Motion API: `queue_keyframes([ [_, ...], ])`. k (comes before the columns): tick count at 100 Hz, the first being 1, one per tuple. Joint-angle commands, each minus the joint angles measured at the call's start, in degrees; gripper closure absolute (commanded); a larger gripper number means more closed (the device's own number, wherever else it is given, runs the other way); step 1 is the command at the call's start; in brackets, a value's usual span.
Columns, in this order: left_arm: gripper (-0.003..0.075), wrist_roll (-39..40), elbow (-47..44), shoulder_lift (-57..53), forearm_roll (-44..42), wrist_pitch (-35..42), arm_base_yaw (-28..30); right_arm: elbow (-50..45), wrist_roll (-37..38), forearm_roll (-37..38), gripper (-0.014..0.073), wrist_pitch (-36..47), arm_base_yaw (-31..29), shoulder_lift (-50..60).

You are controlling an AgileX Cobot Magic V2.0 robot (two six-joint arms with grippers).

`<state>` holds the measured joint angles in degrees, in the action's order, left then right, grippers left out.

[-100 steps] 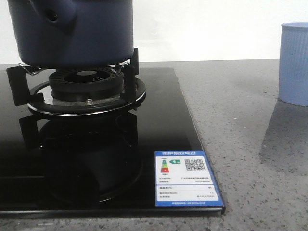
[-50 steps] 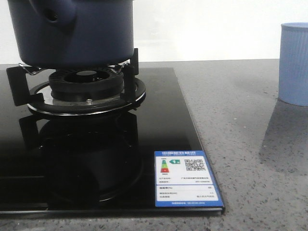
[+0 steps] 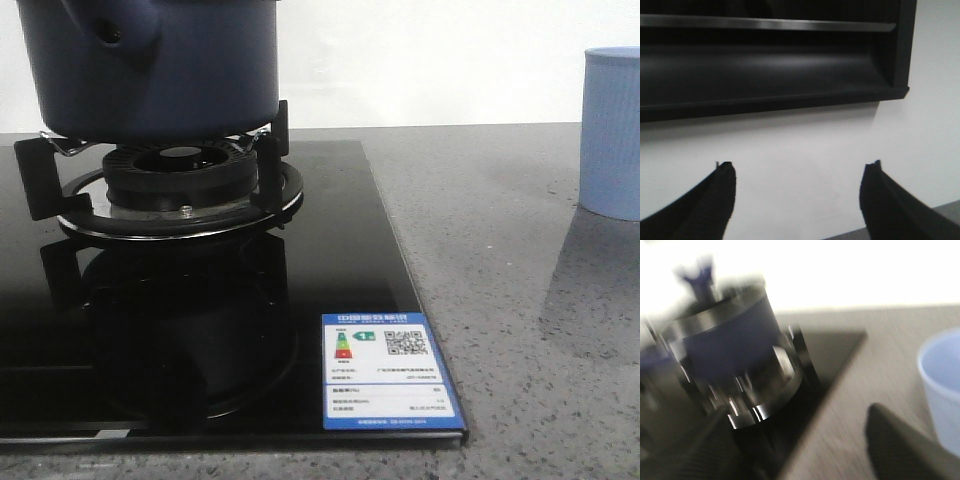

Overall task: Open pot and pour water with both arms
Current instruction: 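Open the left gripper and lift it away from the lid knob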

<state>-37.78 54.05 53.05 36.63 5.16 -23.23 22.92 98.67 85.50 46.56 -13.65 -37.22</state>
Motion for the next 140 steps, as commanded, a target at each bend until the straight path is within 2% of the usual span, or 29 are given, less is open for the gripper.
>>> queue_keyframes([
  [1, 0.0399, 0.0, 2.0, -2.3, -0.5, 1.9, 1.9, 1.7, -0.2, -13.4, 0.0309, 0.2, 0.1, 0.2],
  [12, 0.0614, 0.0, 2.0, -4.3, -0.5, 0.1, 4.0, 3.6, -0.4, -18.9, 0.0667, -1.6, 0.1, 0.2],
  [19, 0.074, 0.0, 2.0, -5.5, -0.5, -1.1, 4.8, 6.3, -0.9, -19.9, 0.0639, -3.5, 0.1, 0.2],
  [32, 0.0736, 0.0, 1.9, -8.0, -1.0, -5.2, 6.1, 12.7, -2.9, -18.6, 0.0638, -8.4, 0.1, 0.2],
  [43, 0.0736, 0.0, -0.8, -11.8, -2.2, -7.2, 6.1, 17.3, -2.9, -12.0, 0.0634, -14.0, 0.1, 1.1],
  [61, 0.0736, 0.0, -13.0, -21.9, -2.3, 1.2, 6.1, 17.6, -2.7, -1.3, 0.0634, -21.6, 0.1, 9.2],
  [82, 0.0736, 0.0, -28.1, -35.0, 1.0, 1.2, 6.1, 9.7, -2.7, 8.5, 0.0634, -27.5, 0.1, 20.7],
  [101, 0.0736, 0.0, -37.9, -42.1, 2.7, 1.2, 6.1, -2.0, -2.7, 9.3, 0.0634, -27.6, 0.1, 25.0],
  [116, 0.0736, 0.0, -40.9, -43.0, 2.7, 1.0, 6.1, -7.6, -2.7, 9.3, 0.0634, -26.9, 0.1, 25.3],
  [140, 0.0736, 0.0, -41.1, -43.0, 2.7, 1.0, 6.1, -10.0, -2.7, 9.3, 0.0634, -26.3, 0.1, 25.3],
])
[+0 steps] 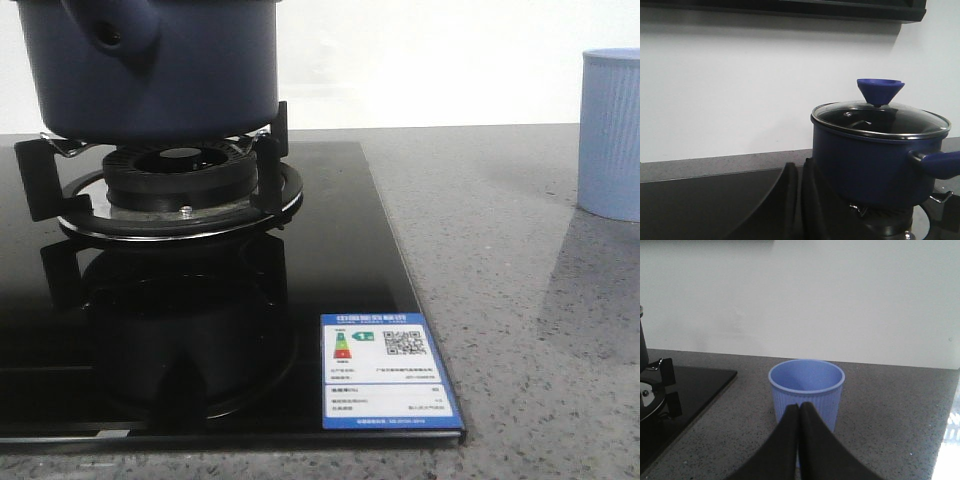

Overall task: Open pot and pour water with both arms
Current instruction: 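Open the left gripper and lift it away from the lid knob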

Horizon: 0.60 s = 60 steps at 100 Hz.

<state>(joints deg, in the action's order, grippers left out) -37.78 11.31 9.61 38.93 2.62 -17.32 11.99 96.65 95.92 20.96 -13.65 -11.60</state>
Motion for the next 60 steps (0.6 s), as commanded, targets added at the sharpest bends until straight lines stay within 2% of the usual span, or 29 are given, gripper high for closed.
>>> queue_keyframes([
  [1, 0.0736, 0.0, 1.6, 0.5, 0.4, 3.6, 0.2, 0.9, -0.7, -1.2, 0.0634, -0.7, 0.1, -0.3],
  [60, 0.0736, 0.0, 1.5, 0.5, 0.4, 3.6, 0.2, 0.8, -0.7, -1.2, 0.0634, -0.3, 0.1, -0.3],
])
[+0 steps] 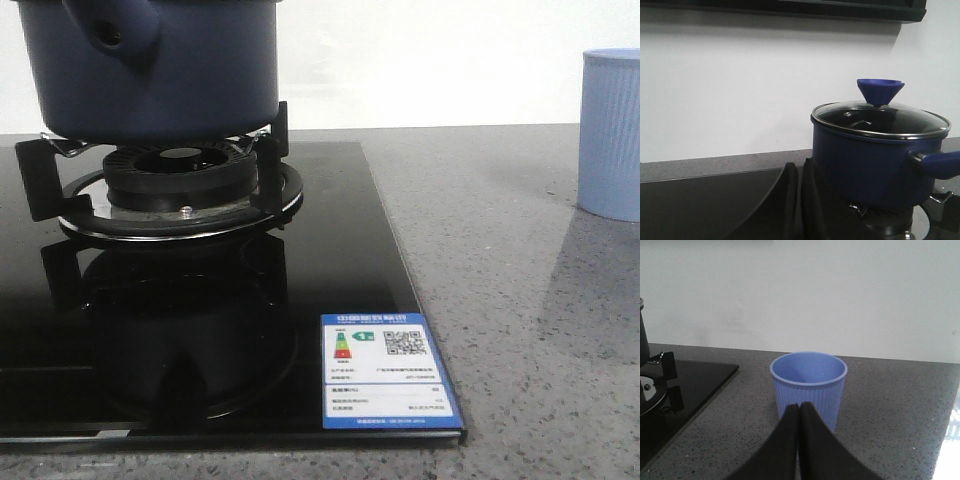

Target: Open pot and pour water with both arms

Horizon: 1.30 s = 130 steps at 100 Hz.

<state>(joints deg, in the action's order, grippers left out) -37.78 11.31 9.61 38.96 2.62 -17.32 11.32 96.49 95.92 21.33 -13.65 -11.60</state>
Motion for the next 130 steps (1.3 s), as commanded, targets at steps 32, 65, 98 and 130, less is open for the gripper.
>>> queue_keyframes([
  [32, 0.0736, 10.3, -0.5, -0.9, -25.2, -0.5, 6.2, 1.4, -0.5, -1.2, 0.0634, -0.7, 0.1, -0.3],
  [65, 0.0736, 26.6, -11.7, -11.2, -31.5, -3.2, 16.2, 1.4, -0.5, -1.2, 0.0634, -0.7, 0.1, -0.3],
  [98, 0.0736, 27.5, -12.1, -11.2, -31.6, -6.3, 17.0, 1.4, -0.5, -1.2, 0.0634, -0.7, 0.1, -0.3],
  [130, 0.0736, 27.5, -12.0, -11.2, -31.6, -6.3, 17.0, 1.4, -0.5, -1.2, 0.0634, -0.7, 0.1, -0.3],
])
